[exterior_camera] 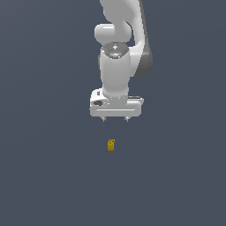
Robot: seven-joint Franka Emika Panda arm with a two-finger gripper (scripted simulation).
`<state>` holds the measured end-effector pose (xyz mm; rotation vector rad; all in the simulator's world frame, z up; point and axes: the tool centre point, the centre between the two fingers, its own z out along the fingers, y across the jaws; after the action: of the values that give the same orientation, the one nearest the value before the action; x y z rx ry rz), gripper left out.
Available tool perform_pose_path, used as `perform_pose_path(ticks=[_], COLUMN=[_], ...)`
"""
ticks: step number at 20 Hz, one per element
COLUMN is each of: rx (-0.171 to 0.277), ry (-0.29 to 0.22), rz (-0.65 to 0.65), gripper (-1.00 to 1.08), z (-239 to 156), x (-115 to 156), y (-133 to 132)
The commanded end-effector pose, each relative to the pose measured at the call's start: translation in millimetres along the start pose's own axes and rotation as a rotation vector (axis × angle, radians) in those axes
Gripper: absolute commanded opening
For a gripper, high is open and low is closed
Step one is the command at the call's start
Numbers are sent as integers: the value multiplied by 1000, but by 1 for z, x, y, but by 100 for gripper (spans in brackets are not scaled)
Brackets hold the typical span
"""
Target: Pick up the object and move it to a goal position.
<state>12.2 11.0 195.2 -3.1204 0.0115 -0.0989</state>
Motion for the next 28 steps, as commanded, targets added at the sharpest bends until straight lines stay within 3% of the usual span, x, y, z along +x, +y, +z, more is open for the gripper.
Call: perform_pose_path(ticks=[1, 12, 20, 28], rx=[0, 8, 6, -3], ry=[0, 21, 10, -20], rz=[0, -80, -54, 16], gripper=[100, 100, 100, 100], z=[0, -5, 10, 56], x=[0, 2, 6, 18], y=[0, -27, -21, -5])
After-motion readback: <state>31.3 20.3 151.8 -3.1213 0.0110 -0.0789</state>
